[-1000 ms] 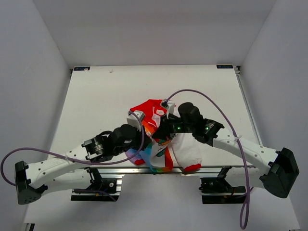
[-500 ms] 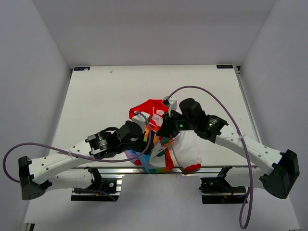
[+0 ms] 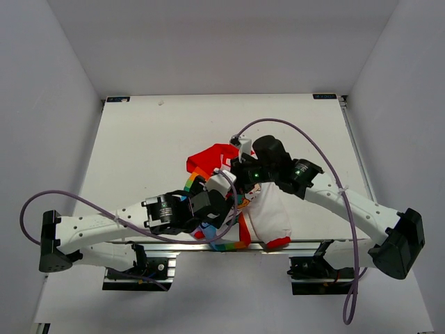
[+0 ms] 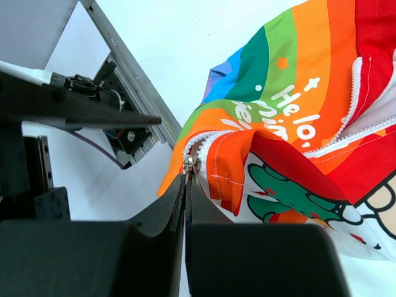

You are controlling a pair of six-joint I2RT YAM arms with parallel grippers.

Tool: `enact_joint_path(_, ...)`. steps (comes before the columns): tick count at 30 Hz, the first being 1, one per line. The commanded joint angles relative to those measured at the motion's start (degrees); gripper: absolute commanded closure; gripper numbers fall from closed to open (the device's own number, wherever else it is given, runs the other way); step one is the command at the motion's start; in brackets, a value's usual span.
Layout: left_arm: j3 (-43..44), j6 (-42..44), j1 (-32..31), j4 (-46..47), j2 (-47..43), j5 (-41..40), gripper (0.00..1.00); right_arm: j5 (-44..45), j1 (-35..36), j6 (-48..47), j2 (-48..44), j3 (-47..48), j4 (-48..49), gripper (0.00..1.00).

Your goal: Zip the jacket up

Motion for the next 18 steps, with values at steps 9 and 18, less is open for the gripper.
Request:
enact_joint_path(9,5.85,-0.89,-3.0,-4.16,8.77,-16.92,0.3,-4.05,-0.08,2.53,0.98,4.05,1.09,1.0)
enact_joint_path(18,4.62,0.25,-3.79,2.42,6.31,-19.91,0.61,-4.05,-0.17,3.67,1.42,3.53,2.05,1.0)
